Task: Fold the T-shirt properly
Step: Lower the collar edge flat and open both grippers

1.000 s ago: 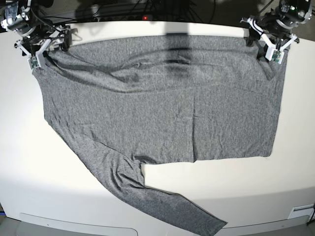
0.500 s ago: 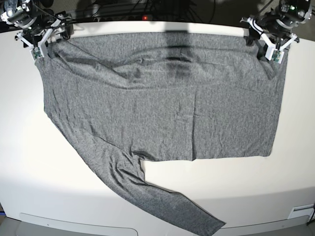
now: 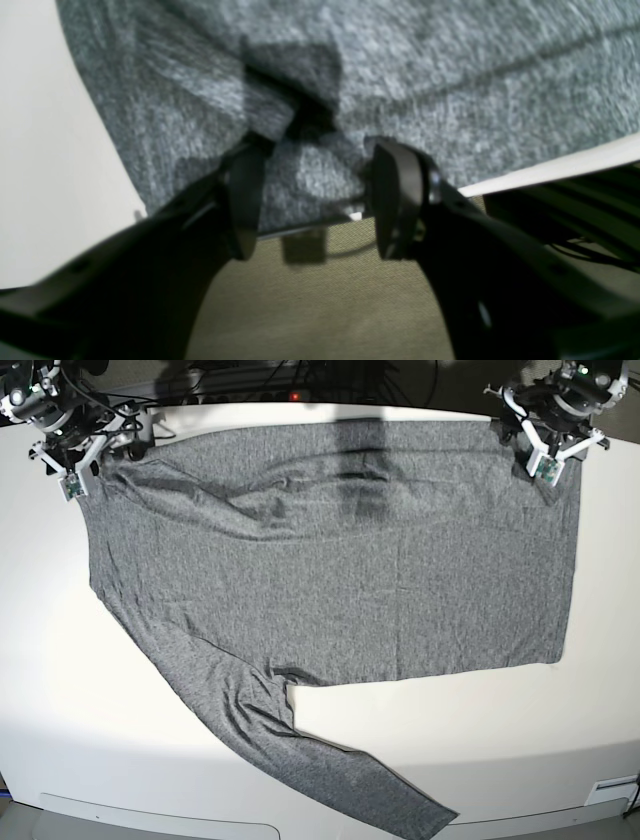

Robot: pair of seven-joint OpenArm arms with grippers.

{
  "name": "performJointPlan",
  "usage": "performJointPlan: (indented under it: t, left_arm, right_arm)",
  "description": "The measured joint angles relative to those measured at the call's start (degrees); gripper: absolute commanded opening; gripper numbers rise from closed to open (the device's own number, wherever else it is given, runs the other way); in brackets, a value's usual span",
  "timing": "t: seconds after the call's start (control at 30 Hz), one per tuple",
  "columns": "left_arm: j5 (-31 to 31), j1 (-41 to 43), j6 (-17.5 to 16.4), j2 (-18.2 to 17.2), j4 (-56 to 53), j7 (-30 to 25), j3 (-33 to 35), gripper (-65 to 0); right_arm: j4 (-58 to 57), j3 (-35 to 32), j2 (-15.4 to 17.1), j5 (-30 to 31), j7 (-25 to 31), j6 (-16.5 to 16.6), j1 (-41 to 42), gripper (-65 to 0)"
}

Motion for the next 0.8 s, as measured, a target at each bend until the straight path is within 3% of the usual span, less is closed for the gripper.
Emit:
performJointPlan:
  t: [0.1,0.27,0.53,0.8]
  left_arm:
    - [2.45,0.02,0.48,0.0,0.02,-0.5,0.0,-31.5]
    - [3.61,-0.57,4.13,0.0,4.02,2.38,-0.02,-31.5]
    - [3.48,-0.63,4.2,-0.02,17.2,3.69,-0.04,-31.5]
    - [8.76,-0.61,4.07,-0.02,21.2,3.85,-0.07,-31.5]
  right_arm:
    - [0.0,0.0,-0.02,0.0,0.0,0.0,0.02,-21.8]
    - [0.66,0.0,-0.02,0.2,-0.17,0.0,1.6,-21.8]
    - [0.76,0.0,-0.02,0.22,1.62,0.0,3.34,-21.8]
    - [0.76,0.0,-0.02,0.2,2.45,0.0,3.37,-21.8]
